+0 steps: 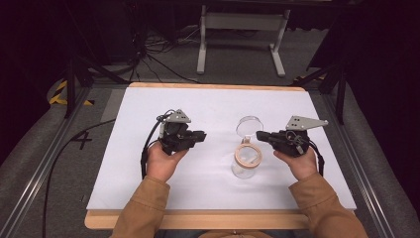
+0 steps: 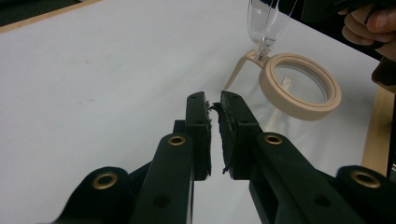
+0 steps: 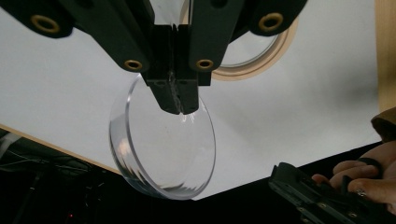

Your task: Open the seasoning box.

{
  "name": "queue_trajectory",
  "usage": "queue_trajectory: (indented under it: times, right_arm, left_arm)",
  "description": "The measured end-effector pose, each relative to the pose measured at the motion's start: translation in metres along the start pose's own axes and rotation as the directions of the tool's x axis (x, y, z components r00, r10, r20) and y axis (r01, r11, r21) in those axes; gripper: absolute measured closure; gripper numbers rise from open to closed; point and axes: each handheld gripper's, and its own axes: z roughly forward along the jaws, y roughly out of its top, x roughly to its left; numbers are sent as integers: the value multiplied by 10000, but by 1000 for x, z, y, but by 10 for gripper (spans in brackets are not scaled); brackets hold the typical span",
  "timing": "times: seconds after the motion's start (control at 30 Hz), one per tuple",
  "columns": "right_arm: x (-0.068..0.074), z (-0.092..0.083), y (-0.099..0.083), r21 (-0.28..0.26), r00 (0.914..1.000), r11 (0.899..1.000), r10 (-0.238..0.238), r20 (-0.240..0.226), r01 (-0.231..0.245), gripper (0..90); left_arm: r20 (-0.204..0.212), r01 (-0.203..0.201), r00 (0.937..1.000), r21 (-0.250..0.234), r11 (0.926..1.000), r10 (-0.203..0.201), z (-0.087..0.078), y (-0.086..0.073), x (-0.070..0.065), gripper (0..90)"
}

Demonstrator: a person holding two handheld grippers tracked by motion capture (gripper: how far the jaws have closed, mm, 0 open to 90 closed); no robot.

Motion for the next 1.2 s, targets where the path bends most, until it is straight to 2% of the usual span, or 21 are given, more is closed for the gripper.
queue_trajectory:
  times: [0.1, 0.27, 0.6, 0.63, 0.67, 0.93, 1.03, 1.07, 1.2]
  right_arm:
    - [0, -5, 1, -37, 9999, 9999, -124, -38, 124, 893]
    - [-3, -14, 2, -156, 9999, 9998, -108, 73, 109, 893]
    - [-16, -35, 1, -229, 9985, 9997, 87, 533, -75, 892]
    - [-18, -36, 0, -251, 9984, 9996, 109, 559, -95, 892]
    - [-20, -39, 0, -204, 9980, 9997, 157, 605, -144, 892]
    - [-37, -52, -7, 193, 9910, 9990, 370, 1284, -399, 885]
    - [-42, -52, -12, 519, 9854, 9977, 351, 1666, -443, 879]
    - [-44, -51, -14, 605, 9843, 9971, 348, 1733, -459, 878]
    - [-54, -49, -23, 934, 9778, 9929, 541, 2025, -743, 870]
  left_arm:
    - [30, 119, 9999, -76, 9999, -119, -1, 0, 1, 813]
    - [71, 77, 9999, -111, 9999, -76, -3, 0, 1, 806]
    - [-192, 195, 9996, -283, 9994, -200, -12, -1, 7, 797]
    - [-292, 141, 9995, -131, 9998, -145, -14, -1, 8, 796]
    - [-312, 213, 9993, -242, 9995, -220, -14, -2, 8, 794]
    - [-658, 409, 9970, 40, 9992, -405, -17, -6, 18, 775]
    - [-570, 883, 9946, 166, 9960, -872, -15, -10, 25, 763]
    - [-594, 931, 9940, 273, 9953, -913, -14, -12, 28, 761]
    - [-973, 1165, 9891, 624, 9912, -1101, -11, -19, 37, 753]
